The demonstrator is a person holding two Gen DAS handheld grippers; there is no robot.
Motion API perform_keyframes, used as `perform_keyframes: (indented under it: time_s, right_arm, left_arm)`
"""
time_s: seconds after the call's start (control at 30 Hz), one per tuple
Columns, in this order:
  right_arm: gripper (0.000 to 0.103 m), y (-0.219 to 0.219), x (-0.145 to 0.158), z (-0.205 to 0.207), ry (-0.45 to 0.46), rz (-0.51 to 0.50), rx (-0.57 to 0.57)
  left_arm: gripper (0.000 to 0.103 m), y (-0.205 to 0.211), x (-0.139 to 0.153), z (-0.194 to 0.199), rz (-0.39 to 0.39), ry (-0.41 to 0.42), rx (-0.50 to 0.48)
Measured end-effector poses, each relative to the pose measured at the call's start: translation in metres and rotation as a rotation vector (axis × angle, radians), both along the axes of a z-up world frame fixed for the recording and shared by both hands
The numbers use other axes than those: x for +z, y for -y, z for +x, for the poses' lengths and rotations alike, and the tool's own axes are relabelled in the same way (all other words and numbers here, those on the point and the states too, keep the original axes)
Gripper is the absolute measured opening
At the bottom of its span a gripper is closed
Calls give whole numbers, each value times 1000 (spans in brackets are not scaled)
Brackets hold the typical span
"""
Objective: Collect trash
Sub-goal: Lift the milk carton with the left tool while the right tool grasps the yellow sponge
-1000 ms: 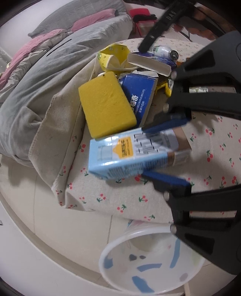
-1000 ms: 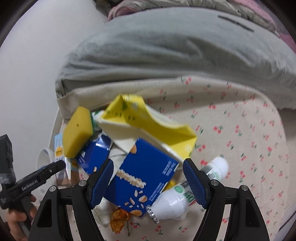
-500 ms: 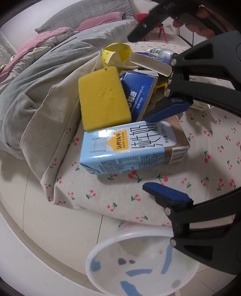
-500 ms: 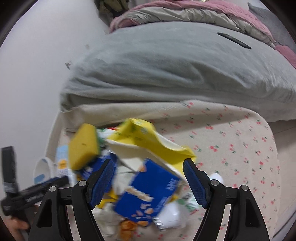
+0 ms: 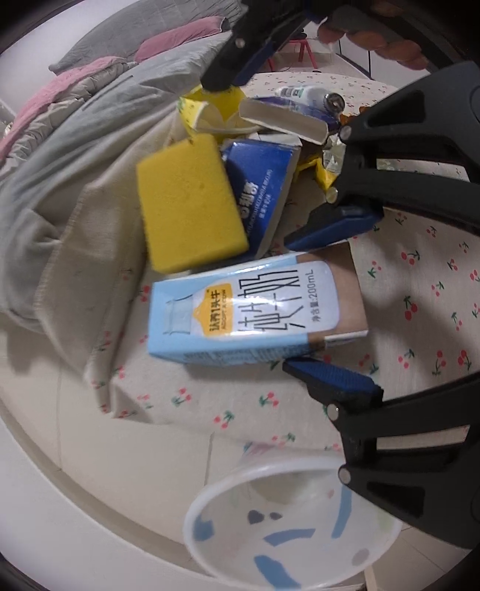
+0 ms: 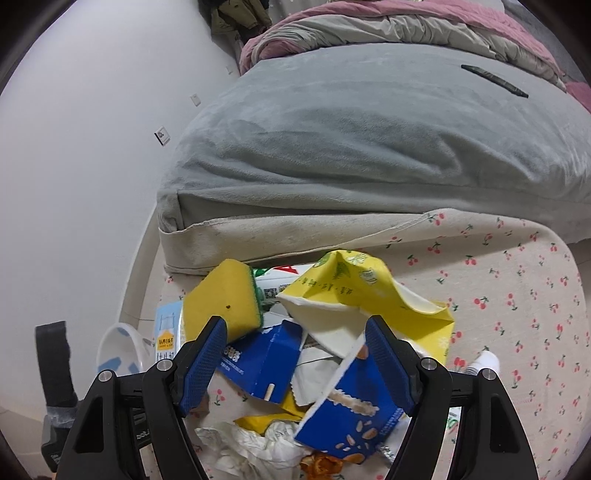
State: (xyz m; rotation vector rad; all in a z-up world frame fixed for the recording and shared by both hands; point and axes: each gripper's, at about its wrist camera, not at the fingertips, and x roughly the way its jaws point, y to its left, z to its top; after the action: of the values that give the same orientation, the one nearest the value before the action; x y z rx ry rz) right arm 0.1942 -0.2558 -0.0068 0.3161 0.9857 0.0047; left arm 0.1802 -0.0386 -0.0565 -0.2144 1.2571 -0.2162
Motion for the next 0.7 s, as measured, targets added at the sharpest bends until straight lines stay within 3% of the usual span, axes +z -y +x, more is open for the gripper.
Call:
perform_keyframes:
  time_s: [0.17, 0.37, 0.7]
  right_arm:
    - [76, -14, 0, 4, 24, 36, 52]
    - [67, -33, -6, 14, 38, 114, 114]
    - [66, -42, -31, 35, -3, 77, 88]
  left_arm:
    - [60, -12, 20, -5, 23, 72, -14]
    - [60, -29, 24, -9, 28, 87, 2]
    - [60, -49, 28, -20, 16, 99, 39]
